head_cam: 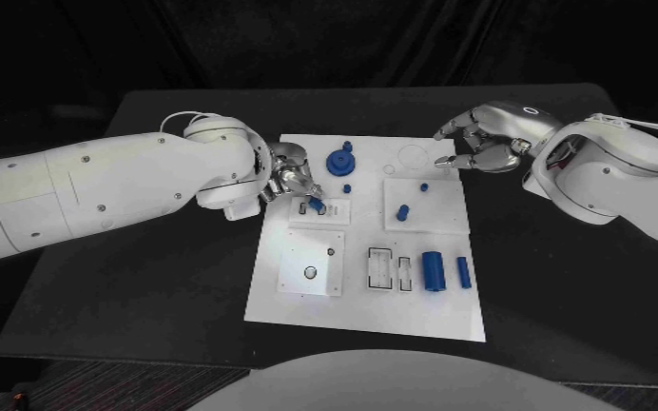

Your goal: Assemble the parts on the task board

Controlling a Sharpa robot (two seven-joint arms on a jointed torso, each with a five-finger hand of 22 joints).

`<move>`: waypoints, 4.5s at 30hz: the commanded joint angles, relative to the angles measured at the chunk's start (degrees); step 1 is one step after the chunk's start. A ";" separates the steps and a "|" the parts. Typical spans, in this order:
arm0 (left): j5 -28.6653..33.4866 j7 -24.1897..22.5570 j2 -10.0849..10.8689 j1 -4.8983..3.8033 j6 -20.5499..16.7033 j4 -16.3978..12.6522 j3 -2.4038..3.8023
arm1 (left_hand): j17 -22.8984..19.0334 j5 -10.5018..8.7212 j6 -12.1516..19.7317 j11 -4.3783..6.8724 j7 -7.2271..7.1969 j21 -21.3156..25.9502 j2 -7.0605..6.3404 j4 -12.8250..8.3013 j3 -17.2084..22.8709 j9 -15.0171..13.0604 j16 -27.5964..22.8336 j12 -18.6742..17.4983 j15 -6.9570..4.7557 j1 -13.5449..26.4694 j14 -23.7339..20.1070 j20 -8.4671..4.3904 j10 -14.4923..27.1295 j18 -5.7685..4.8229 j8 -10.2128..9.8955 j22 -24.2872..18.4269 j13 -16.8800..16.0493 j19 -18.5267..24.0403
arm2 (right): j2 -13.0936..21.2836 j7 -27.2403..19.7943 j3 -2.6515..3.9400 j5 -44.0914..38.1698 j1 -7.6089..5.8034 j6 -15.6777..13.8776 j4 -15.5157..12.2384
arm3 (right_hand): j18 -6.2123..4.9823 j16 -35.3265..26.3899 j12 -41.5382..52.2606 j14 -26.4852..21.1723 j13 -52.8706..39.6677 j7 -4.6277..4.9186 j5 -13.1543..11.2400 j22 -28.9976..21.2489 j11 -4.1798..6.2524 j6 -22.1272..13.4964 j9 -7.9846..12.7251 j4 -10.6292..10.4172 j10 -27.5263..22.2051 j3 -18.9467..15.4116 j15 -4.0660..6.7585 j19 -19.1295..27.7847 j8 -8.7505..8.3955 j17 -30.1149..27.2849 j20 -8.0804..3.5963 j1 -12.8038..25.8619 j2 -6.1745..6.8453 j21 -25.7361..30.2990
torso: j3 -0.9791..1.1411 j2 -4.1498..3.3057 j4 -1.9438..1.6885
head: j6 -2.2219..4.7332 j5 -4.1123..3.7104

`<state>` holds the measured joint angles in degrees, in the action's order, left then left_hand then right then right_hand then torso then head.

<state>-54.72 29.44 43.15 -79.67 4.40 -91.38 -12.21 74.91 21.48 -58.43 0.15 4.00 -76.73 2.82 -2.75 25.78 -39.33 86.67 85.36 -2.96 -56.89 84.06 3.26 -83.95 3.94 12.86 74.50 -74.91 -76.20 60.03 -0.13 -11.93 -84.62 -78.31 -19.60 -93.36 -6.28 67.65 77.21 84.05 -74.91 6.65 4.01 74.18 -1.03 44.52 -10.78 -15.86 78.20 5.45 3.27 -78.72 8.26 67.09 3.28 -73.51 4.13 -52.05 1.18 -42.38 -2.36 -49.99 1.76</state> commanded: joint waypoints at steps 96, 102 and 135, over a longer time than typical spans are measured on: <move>0.00 -3.60 2.06 1.68 -1.95 -1.60 0.01 | 4.87 -10.32 3.64 -0.58 0.44 3.46 -1.66 9.64 -9.23 -3.54 -1.76 -2.21 0.50 2.15 0.40 0.74 1.59 1.40 1.86 -0.83 -6.04 1.82 | 0.06 0.25 0.02 -0.24 0.82 -2.53 0.30 | -0.89 -0.58 -0.42 -0.06 -3.15 0.09 0.75 -0.14 -0.06 0.39 0.34 0.48 -0.50 -0.26 -0.46 0.59 0.25 -0.32 0.09 -0.77 -0.55 0.63 | -0.03 0.00 0.00 | -0.01 0.34; 0.00 -3.95 2.06 1.68 -1.98 -1.58 0.01 | 4.86 -10.41 3.49 -0.49 0.30 3.50 -1.46 10.12 -9.75 -4.07 -1.77 -2.24 0.46 1.93 0.38 0.73 1.64 1.40 2.60 -0.72 -6.01 1.80 | 0.06 0.33 0.02 -0.24 0.84 -2.56 0.32 | -0.90 -0.59 -0.50 -0.06 -3.07 0.10 0.80 -0.16 -0.06 0.40 0.37 0.53 -0.55 -0.25 -0.46 0.60 0.25 -0.32 0.09 -0.87 -0.59 0.70 | -0.02 0.02 -0.01 | -0.01 0.27; 0.00 -4.63 1.77 1.71 -0.93 -1.38 0.01 | 5.16 -9.41 0.43 1.02 -1.58 3.63 -0.53 11.90 -11.73 -7.27 -1.64 -2.04 -0.72 -0.97 0.60 -0.31 1.30 1.36 7.58 0.12 -6.25 1.30 | -0.04 0.41 0.02 -0.24 0.92 -2.55 0.56 | -0.94 -0.79 -0.89 -0.10 -2.72 0.13 0.90 -0.27 -0.08 0.43 0.45 0.64 -0.85 -0.21 -0.47 0.66 0.23 -0.51 0.10 -1.08 -0.75 1.01 | 0.00 -0.01 0.01 | -0.01 0.57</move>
<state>-54.88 25.80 45.05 -78.05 2.60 -92.72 -12.23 74.92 11.96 -57.74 0.73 2.46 -73.40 2.17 9.48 14.16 -46.56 85.14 83.37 -3.38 -57.46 84.05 3.36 -82.58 4.39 20.19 74.53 -74.91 -74.88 59.98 -0.23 -11.94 -84.62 -77.55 -21.49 -92.81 -6.27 67.04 76.53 84.05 -74.92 6.65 4.61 74.00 -1.03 44.52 -10.41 -15.63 77.79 5.22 3.27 -78.51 8.26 66.67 3.49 -74.04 3.60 -51.35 1.17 -42.39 -2.35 -49.99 2.31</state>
